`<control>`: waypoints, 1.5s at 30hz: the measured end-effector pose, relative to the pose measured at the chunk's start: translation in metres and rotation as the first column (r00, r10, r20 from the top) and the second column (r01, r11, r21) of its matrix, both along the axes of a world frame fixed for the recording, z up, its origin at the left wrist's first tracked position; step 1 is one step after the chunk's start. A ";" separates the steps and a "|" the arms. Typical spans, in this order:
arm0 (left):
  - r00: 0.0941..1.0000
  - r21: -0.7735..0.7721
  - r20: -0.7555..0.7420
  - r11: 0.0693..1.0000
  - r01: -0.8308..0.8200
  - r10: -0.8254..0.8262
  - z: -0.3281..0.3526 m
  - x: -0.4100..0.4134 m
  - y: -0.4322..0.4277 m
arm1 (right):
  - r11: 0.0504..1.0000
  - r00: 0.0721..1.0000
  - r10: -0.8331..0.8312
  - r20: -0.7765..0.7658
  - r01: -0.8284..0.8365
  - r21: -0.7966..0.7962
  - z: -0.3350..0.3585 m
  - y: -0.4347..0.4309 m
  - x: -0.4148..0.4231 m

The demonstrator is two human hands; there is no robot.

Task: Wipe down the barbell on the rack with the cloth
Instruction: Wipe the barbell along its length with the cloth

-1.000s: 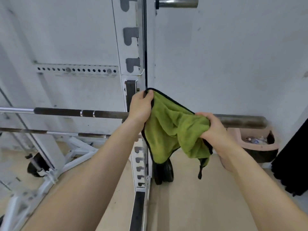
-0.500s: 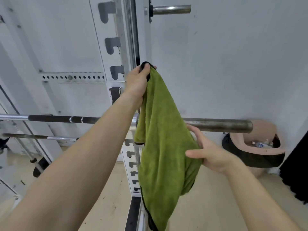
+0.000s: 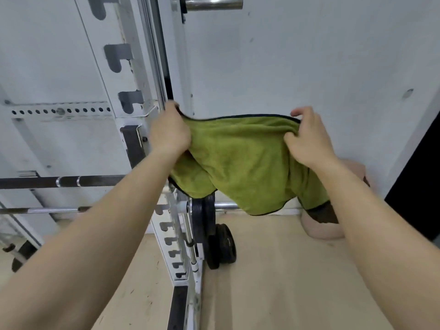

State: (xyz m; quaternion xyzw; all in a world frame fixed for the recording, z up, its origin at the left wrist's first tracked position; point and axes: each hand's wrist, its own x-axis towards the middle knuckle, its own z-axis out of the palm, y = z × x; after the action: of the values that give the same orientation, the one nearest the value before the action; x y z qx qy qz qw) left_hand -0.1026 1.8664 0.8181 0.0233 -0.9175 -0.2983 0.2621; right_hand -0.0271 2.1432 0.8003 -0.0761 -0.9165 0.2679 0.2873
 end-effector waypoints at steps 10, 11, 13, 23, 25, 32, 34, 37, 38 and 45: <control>0.957 -0.551 0.021 0.795 0.254 -0.291 -0.096 0.019 0.027 | 0.822 0.998 -0.066 -0.006 0.058 0.567 -0.098 -0.077 -0.015; 0.960 -0.611 0.039 0.754 0.244 -0.279 -0.094 0.014 0.020 | 0.818 0.999 -0.032 -0.009 0.031 0.574 -0.098 -0.093 -0.020; 0.967 -0.726 0.045 0.657 0.204 -0.251 -0.091 0.010 0.011 | 0.828 0.999 0.044 -0.030 -0.019 0.561 -0.099 -0.117 -0.029; 0.981 -0.554 -0.072 0.825 0.111 -0.180 -0.102 0.022 0.089 | 0.754 0.994 0.003 -0.114 0.073 0.653 -0.112 0.019 -0.016; 0.974 -0.556 -0.062 0.818 0.147 -0.218 -0.104 0.028 0.113 | 0.754 0.996 -0.063 -0.070 0.093 0.651 -0.107 0.046 -0.010; 0.921 -0.626 -0.193 0.765 0.151 -0.339 -0.121 0.028 0.090 | 0.841 0.985 -0.129 0.113 0.049 0.539 -0.080 0.023 -0.027; 0.953 -0.622 -0.156 0.775 0.110 -0.260 -0.114 0.024 0.064 | 0.854 0.983 -0.069 0.173 -0.031 0.519 -0.071 -0.006 -0.033; 0.981 -0.608 -0.058 0.786 0.114 -0.187 -0.104 0.013 0.027 | 0.857 0.990 -0.018 0.140 -0.057 0.512 -0.070 -0.058 -0.038; 0.983 -0.610 -0.007 0.780 0.141 -0.183 -0.100 0.008 0.021 | 0.860 0.995 -0.033 0.097 -0.021 0.511 -0.074 -0.070 -0.038; 0.939 -0.617 0.302 0.718 0.322 -0.163 -0.087 -0.023 0.037 | 0.813 0.993 0.020 -0.118 0.052 0.580 -0.111 -0.069 -0.029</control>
State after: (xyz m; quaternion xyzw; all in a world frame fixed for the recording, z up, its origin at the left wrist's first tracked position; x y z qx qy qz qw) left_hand -0.1251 1.9036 0.7307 -0.1578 -0.9817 0.0164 0.1058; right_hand -0.0557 2.0746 0.6891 0.0237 -0.9351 -0.0236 0.3529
